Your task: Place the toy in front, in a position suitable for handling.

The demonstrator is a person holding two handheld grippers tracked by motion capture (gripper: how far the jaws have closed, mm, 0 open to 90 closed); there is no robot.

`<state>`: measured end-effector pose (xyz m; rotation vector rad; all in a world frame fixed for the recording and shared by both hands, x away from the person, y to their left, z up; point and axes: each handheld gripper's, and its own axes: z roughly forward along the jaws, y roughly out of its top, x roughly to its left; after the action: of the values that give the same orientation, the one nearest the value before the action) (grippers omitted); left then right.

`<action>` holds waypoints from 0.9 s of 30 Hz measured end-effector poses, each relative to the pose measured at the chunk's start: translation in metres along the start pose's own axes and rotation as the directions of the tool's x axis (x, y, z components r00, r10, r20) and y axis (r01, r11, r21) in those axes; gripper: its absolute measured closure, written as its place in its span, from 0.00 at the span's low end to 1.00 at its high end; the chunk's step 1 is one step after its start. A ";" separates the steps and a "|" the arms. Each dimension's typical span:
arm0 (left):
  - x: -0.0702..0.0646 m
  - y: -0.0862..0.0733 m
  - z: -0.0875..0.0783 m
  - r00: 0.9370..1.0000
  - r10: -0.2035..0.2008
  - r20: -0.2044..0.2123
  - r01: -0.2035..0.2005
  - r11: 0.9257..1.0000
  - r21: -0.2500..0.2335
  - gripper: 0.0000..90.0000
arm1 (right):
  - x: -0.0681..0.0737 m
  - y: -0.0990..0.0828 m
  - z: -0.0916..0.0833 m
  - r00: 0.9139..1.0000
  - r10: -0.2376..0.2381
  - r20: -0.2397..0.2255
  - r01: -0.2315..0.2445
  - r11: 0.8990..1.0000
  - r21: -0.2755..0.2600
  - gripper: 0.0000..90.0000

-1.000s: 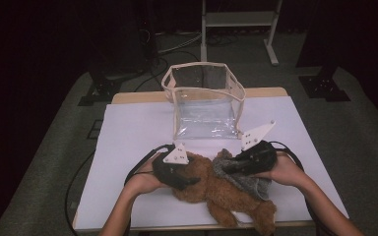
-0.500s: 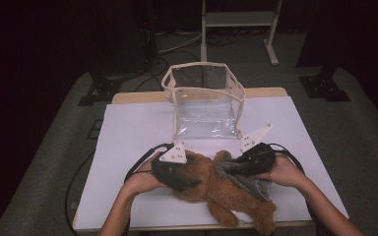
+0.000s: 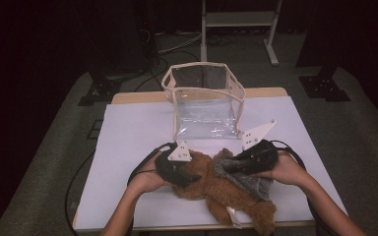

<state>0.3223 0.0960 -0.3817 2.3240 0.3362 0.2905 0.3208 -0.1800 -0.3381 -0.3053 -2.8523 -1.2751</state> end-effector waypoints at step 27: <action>-0.006 -0.005 -0.014 0.993 -0.064 0.097 0.068 0.997 -0.043 0.39 | -0.019 -0.029 0.013 0.999 0.041 0.028 -0.042 0.998 0.041 0.86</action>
<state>0.3114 0.1064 -0.3766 2.2677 0.3548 0.1528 0.3353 -0.1927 -0.3691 -0.3830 -2.8747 -1.2119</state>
